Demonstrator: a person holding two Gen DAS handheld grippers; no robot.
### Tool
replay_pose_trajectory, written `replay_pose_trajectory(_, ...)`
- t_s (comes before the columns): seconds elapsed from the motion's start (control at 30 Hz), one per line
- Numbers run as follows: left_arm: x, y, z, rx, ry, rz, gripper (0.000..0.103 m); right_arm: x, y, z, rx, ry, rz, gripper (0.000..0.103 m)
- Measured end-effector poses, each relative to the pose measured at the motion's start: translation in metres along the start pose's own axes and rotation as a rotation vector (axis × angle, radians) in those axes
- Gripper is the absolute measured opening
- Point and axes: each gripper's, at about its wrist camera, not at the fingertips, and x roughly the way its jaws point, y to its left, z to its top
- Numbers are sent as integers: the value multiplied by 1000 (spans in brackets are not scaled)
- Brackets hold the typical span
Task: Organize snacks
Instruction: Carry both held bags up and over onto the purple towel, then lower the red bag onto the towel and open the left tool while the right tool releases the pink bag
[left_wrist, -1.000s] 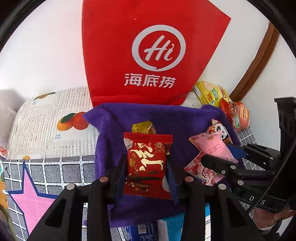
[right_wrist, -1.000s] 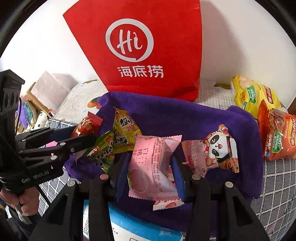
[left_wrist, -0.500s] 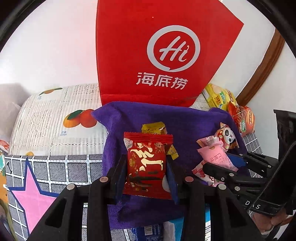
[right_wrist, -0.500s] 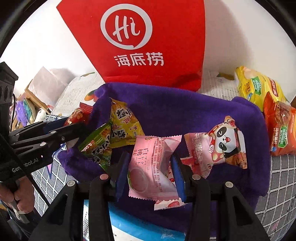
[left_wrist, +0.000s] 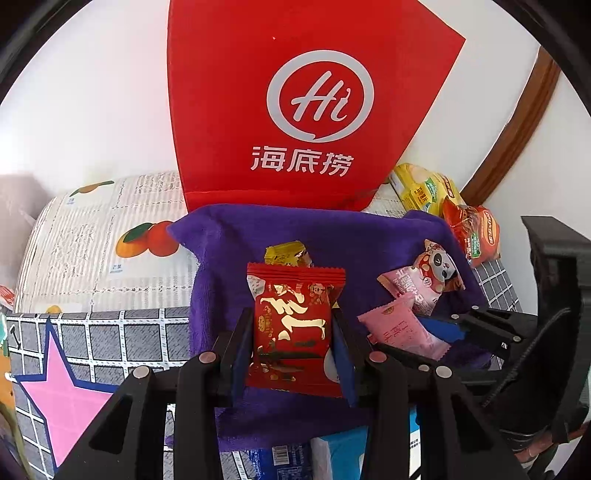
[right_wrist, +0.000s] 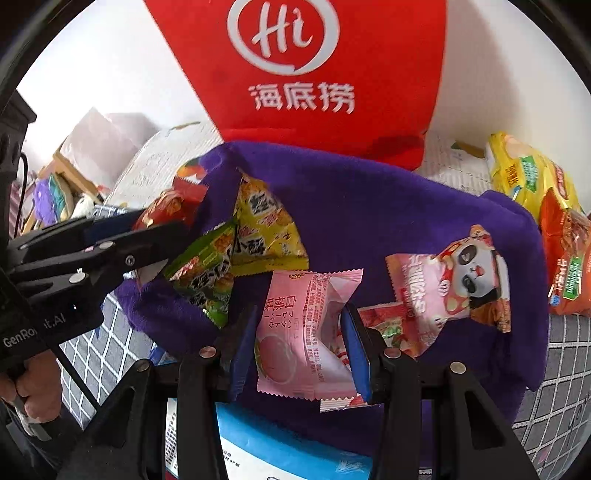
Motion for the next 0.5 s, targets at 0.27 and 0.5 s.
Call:
replay_pose_trajectory(0.27, 11, -3, -3, 22, 35, -7, 38, 14, -13, 0, 43, 52, -25, 46)
replay_pose_trajectory(0.5, 14, -5, -5, 33, 52, -32, 38, 16, -21, 1, 62, 59, -41, 46)
